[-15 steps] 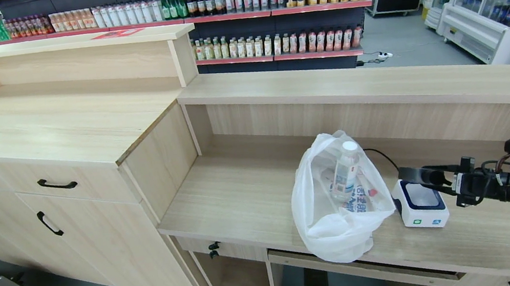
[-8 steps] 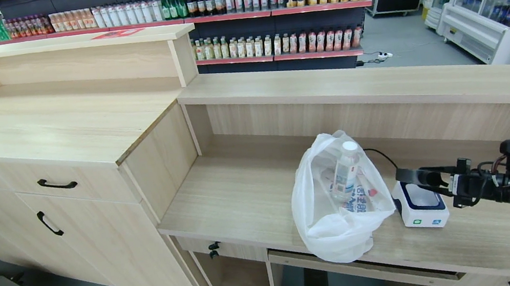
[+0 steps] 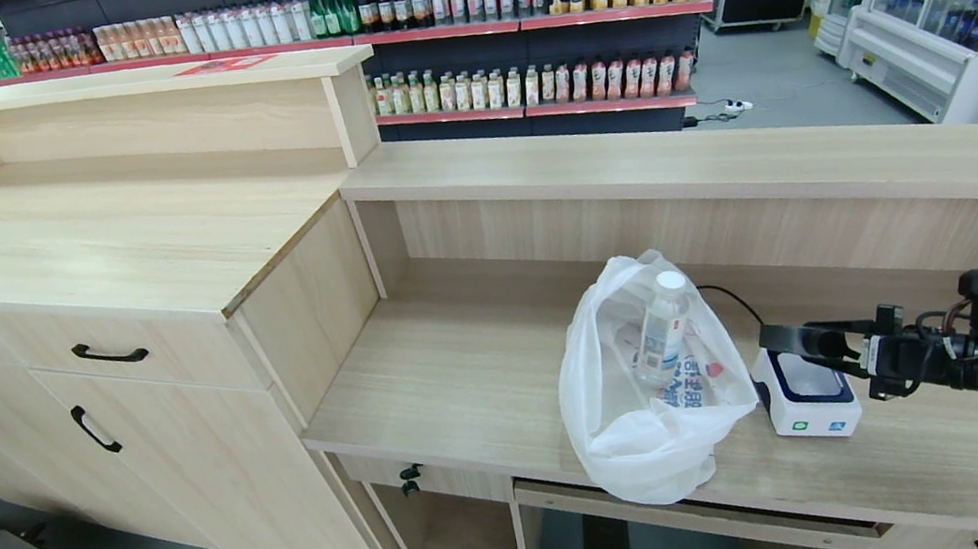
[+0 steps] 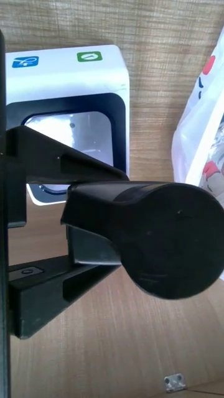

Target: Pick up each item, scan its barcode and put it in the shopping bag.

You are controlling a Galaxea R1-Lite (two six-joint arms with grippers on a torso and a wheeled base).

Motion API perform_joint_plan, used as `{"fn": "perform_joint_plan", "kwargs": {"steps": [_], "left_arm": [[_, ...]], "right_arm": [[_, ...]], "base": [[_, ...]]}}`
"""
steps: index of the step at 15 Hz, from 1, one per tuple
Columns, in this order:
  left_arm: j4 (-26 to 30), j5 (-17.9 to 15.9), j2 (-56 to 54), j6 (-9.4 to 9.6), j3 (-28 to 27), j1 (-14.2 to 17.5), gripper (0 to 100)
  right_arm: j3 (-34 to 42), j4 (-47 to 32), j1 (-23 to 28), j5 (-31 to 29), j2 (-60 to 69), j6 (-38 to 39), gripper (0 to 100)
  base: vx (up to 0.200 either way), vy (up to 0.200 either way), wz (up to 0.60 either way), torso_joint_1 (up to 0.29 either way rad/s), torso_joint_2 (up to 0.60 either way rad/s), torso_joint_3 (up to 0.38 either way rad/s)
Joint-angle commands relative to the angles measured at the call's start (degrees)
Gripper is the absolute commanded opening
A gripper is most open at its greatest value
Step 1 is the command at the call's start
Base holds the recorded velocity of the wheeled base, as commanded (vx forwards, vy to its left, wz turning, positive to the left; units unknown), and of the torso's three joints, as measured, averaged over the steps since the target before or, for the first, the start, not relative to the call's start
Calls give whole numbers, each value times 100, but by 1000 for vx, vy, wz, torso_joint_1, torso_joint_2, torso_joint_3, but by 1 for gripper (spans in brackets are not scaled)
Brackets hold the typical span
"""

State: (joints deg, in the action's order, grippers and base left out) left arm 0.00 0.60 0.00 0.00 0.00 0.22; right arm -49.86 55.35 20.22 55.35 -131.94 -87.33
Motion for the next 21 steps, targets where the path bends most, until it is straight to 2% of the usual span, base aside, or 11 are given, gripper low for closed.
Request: {"fn": "perform_joint_plan", "kwargs": {"steps": [1,6,9,10,12,13,14,16,17,18,21], "left_arm": [[0,2,0,0,0,4,0],[0,2,0,0,0,4,0],[0,2,0,0,0,4,0],[0,2,0,0,0,4,0],[0,2,0,0,0,4,0],[0,2,0,0,0,4,0],[0,2,0,0,0,4,0],[0,2,0,0,0,4,0],[0,2,0,0,0,4,0],[0,2,0,0,0,4,0],[0,2,0,0,0,4,0]], "right_arm": [[-6,3,-1,3,-16,-3,0],[-103,-41,8,20,10,85,0],[-68,-191,61,117,731,1430,0],[-59,-498,61,99,1452,2396,0],[82,-1026,61,-147,2454,3662,0],[372,-1386,52,-929,3333,5007,0],[451,-1456,52,-1298,3543,5455,0],[556,-1746,-106,-3320,3834,6852,0],[688,-1896,-352,-4172,3904,7406,0],[829,-1869,-546,-4717,3939,7591,0],[969,-1641,-801,-5640,4018,7547,0]], "base": [[0,0,0,0,0,0],[0,0,0,0,0,0],[0,0,0,0,0,0],[0,0,0,0,0,0],[0,0,0,0,0,0],[0,0,0,0,0,0],[0,0,0,0,0,0],[0,0,0,0,0,0],[0,0,0,0,0,0],[0,0,0,0,0,0],[0,0,0,0,0,0]]}}
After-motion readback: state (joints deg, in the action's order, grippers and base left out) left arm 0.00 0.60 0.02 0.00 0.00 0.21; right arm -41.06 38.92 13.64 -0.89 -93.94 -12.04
